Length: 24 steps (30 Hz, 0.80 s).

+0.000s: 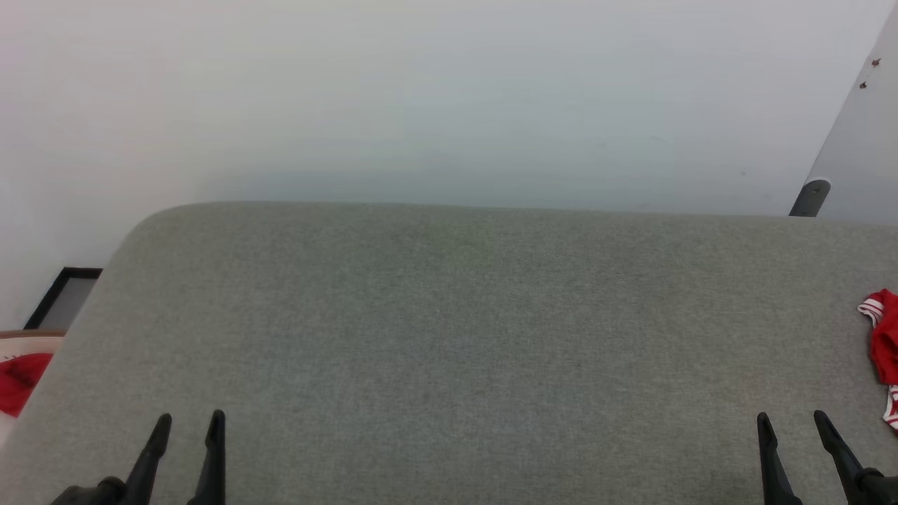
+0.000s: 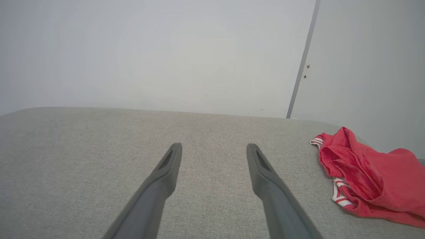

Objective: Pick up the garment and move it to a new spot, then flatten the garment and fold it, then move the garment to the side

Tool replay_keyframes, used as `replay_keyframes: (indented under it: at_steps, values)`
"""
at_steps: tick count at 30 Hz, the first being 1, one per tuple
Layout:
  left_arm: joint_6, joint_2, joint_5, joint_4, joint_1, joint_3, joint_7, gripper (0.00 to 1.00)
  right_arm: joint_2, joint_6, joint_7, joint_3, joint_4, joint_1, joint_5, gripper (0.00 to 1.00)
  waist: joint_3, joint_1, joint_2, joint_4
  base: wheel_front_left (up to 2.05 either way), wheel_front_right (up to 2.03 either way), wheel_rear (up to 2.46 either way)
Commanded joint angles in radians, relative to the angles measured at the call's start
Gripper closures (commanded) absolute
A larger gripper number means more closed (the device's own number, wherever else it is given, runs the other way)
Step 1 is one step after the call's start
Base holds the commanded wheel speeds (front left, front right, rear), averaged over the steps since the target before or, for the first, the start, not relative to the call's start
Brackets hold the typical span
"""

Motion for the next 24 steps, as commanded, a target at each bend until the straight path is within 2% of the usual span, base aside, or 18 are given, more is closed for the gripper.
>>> replay_keyframes:
  at_steps: [1, 24]
  values:
    - [-0.004, 0.004, -0.003, 0.001, 0.007, -0.002, -0.001, 0.0, 0.003, -0.001, -0.004, -0.001, -0.007, 0.013, -0.003, 0.0, 0.001, 0.0, 0.0, -0.004, 0.0, 0.0, 0.0]
    - [-0.004, 0.005, -0.028, 0.007, 0.001, -0.021, -0.001, 0.0, 0.015, -0.001, -0.004, 0.007, -0.031, 0.025, -0.025, 0.0, 0.001, 0.0, 0.0, -0.023, 0.0, 0.0, 0.0]
